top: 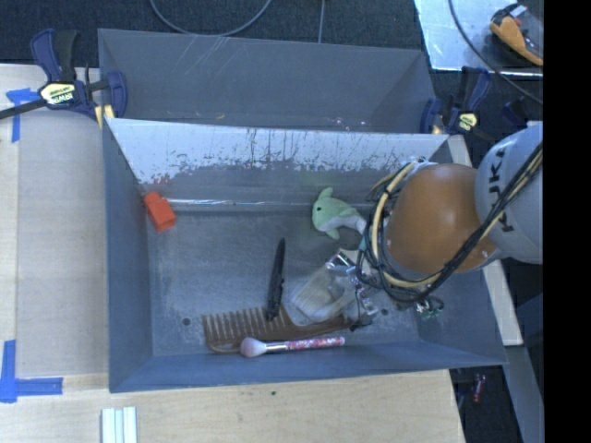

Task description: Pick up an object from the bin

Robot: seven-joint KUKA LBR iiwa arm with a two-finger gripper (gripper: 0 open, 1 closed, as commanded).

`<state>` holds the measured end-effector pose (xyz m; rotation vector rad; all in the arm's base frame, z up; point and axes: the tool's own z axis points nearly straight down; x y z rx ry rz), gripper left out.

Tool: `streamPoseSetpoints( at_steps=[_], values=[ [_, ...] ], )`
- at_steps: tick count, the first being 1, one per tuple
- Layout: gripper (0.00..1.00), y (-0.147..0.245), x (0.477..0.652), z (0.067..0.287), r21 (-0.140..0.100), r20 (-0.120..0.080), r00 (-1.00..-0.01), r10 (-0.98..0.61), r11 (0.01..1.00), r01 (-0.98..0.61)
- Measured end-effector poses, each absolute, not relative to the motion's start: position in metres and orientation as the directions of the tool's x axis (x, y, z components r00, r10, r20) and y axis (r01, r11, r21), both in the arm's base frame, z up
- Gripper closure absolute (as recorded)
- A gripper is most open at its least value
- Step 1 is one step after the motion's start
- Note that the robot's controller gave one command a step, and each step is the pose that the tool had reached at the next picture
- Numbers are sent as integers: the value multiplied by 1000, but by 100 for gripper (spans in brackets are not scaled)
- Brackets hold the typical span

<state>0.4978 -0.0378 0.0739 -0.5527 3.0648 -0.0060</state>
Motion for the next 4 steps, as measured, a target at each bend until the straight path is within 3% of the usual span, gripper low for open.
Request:
streamPoseSetpoints(
  at_steps=[1,4],
  values=[
    [100,-37,497,85,-8,-26,-936,-350,937,-350],
    [100,-37,496,162,-7,-24,-938,-346,938,-346]
  ],
)
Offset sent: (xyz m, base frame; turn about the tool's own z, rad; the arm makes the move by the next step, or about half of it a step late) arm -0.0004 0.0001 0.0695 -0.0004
